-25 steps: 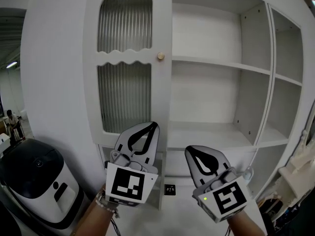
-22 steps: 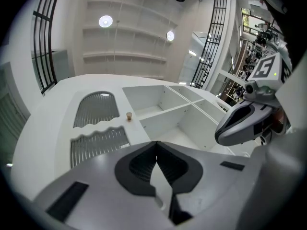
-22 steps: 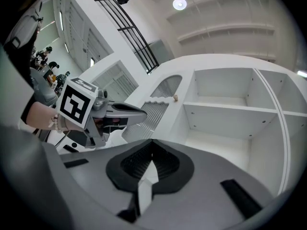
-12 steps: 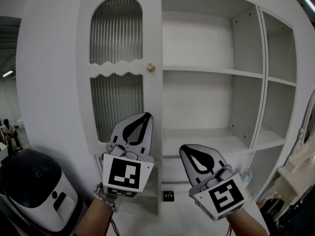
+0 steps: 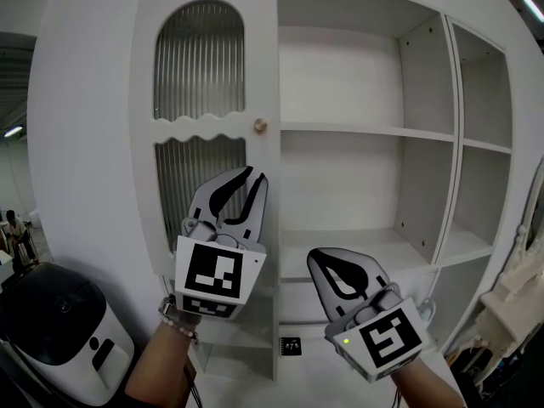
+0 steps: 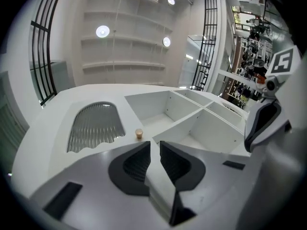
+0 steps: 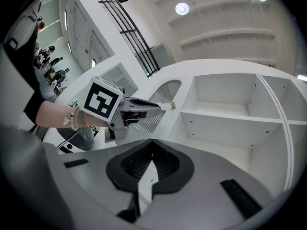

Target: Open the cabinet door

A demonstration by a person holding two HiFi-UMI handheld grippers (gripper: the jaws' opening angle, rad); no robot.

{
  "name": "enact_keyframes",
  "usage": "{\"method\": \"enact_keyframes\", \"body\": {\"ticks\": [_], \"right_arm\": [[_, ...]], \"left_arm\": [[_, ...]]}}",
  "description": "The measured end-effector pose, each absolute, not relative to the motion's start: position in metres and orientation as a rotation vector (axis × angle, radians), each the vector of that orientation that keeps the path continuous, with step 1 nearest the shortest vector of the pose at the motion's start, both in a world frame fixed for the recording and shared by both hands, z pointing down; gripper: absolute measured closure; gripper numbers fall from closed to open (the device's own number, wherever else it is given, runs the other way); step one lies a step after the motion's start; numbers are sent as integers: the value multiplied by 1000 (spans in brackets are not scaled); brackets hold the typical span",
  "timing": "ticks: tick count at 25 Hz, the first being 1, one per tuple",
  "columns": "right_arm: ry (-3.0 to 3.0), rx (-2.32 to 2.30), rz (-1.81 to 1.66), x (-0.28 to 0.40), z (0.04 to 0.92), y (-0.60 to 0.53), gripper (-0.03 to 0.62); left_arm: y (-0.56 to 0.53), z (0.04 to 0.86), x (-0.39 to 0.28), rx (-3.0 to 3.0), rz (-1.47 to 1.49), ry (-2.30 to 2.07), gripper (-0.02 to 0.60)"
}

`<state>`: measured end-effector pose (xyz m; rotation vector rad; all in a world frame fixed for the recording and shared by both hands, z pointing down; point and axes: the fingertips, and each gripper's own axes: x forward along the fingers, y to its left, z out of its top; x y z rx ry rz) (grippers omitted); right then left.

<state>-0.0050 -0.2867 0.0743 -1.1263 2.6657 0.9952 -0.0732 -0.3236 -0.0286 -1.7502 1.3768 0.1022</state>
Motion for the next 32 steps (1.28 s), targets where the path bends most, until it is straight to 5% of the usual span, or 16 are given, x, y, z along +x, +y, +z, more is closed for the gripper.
{"method": "enact_keyframes", "body": {"ticks": [32], "right_arm": [[2679, -1149, 984, 4, 76, -291, 592]], "left_arm": [[-377, -100, -77, -1649, 64, 1430, 482]]}}
